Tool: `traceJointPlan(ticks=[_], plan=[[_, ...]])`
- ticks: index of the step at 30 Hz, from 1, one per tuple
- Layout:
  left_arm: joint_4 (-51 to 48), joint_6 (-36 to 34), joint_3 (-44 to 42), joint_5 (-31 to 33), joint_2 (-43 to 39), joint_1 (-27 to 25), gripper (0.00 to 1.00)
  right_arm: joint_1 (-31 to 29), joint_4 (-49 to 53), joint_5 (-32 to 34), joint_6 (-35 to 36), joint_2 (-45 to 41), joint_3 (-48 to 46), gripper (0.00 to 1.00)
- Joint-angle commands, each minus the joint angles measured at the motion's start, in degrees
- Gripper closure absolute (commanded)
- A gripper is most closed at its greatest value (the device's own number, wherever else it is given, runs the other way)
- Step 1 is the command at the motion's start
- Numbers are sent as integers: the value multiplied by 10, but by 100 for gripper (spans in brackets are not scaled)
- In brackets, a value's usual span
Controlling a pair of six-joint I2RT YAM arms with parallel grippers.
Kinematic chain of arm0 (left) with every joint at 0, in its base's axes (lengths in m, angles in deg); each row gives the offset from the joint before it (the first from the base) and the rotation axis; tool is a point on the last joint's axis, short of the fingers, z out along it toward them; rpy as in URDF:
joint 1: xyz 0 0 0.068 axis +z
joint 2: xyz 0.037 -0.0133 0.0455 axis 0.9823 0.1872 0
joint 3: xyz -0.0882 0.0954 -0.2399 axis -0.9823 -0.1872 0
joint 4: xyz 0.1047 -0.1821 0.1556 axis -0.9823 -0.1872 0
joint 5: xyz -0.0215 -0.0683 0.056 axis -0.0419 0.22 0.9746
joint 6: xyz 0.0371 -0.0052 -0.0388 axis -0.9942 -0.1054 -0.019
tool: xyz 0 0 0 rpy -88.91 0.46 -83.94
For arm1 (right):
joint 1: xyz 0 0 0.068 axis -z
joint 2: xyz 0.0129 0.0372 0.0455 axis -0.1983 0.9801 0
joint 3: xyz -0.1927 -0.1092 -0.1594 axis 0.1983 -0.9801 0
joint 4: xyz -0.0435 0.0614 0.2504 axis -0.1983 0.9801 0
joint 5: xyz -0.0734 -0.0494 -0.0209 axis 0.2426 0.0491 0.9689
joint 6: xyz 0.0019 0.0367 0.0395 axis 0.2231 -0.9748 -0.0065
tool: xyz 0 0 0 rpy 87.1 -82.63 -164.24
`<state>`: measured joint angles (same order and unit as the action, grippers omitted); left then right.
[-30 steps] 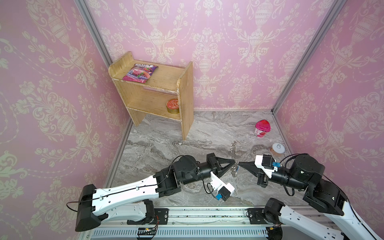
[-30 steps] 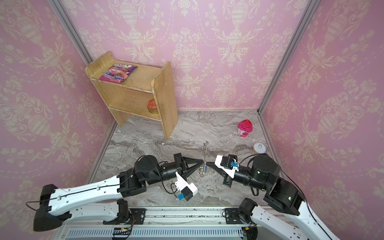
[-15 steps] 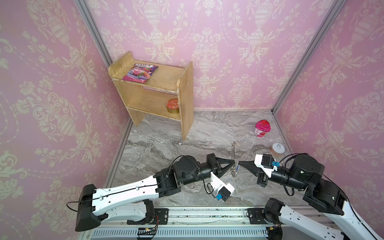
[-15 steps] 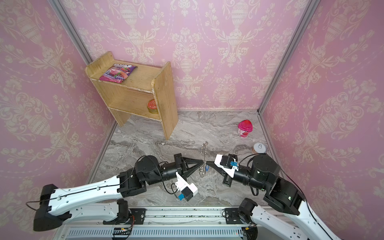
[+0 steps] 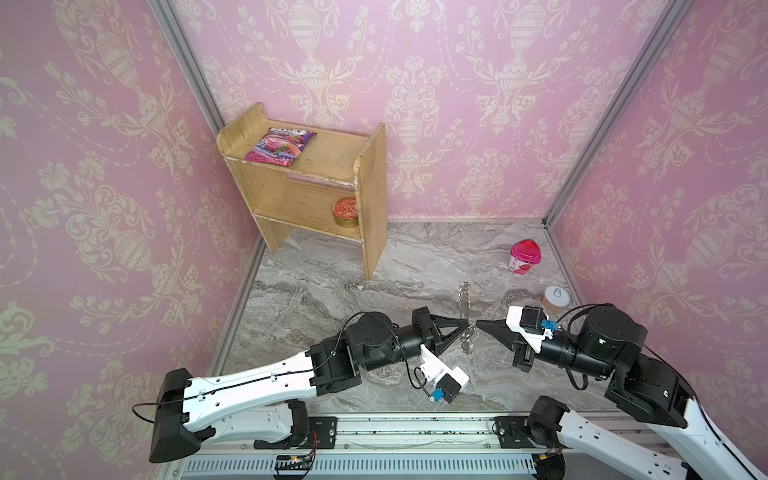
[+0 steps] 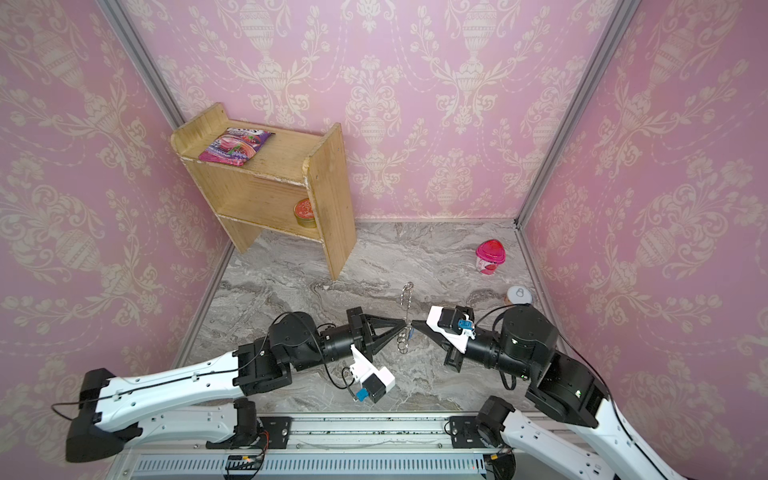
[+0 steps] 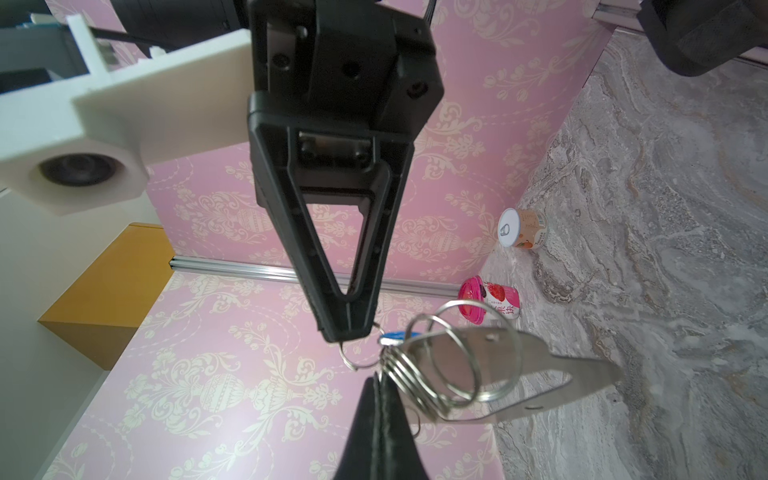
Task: Put the keys on the keyring
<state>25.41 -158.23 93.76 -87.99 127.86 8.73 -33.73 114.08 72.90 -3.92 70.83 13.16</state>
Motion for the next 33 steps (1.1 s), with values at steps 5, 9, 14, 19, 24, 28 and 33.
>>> traceJointPlan(ticks=[5,9,14,19,24,28,33], plan=[[2,-8,-5,-24,-24,-18,100,0,2,53,-11,13,14,100],[0,-6,-5,-27,-25,-19,100,0,0,60,-14,17,15,100],[-5,-4,-5,-31,-27,-20,100,0,1,67,-15,23,20,100],[-10,-5,-4,-33,-29,-21,100,0,5,76,-16,29,24,100],[-16,-6,-3,-34,-31,-23,100,0,6,82,-16,31,27,100],[-22,-5,-1,-36,-31,-24,100,0,10,82,-16,36,34,100],[-33,-4,3,-38,-30,-25,100,0,18,79,-17,42,42,100]])
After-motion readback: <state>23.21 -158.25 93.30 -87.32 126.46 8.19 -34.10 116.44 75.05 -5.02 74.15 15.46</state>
